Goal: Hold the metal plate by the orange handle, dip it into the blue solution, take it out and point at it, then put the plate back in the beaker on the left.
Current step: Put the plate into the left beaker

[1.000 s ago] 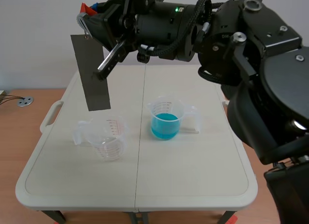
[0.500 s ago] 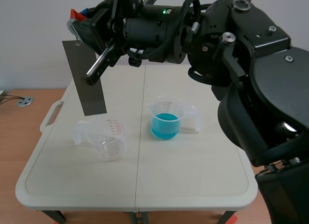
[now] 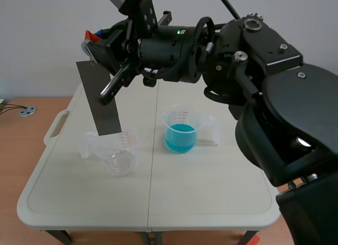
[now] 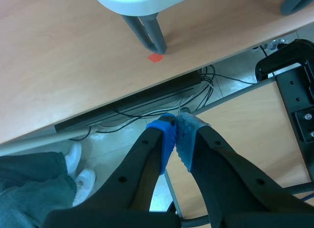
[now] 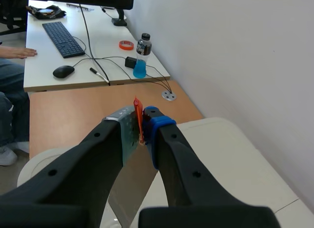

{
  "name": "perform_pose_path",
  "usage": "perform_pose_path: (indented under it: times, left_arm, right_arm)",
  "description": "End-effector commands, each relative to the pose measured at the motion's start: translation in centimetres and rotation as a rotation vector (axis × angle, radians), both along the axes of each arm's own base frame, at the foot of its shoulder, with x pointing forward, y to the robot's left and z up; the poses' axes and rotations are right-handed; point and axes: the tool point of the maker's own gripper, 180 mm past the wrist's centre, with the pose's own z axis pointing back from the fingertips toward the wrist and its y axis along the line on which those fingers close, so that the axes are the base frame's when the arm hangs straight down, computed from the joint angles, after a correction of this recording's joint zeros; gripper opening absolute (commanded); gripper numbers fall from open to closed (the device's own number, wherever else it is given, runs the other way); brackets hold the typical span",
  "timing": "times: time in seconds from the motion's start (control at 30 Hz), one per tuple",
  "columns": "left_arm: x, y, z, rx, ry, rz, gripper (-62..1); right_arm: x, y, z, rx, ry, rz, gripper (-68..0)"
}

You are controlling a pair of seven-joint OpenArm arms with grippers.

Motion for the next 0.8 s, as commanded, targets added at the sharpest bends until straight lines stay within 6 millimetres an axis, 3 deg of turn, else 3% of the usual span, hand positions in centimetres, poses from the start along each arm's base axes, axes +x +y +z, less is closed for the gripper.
perform_pose_path:
  times: [0.0, 0.37, 0.77]
  left_arm:
    - [0.3, -0.2, 0.3, -0.007, -0.014, -0.008, -59.7]
    - [0.3, -0.2, 0.3, -0.007, -0.015, -0.007, -59.7]
    - [0.3, -0.2, 0.3, -0.007, -0.015, -0.007, -59.7]
  right_arm:
    - [0.1, 0.3, 1.5, 0.041, -0.027, 0.018, -66.2]
    - [-0.1, 0.9, -0.5, 0.035, 0.027, 0.039, -66.2]
    - [0.0, 0.9, -1.0, 0.026, 0.038, 0.036, -66.2]
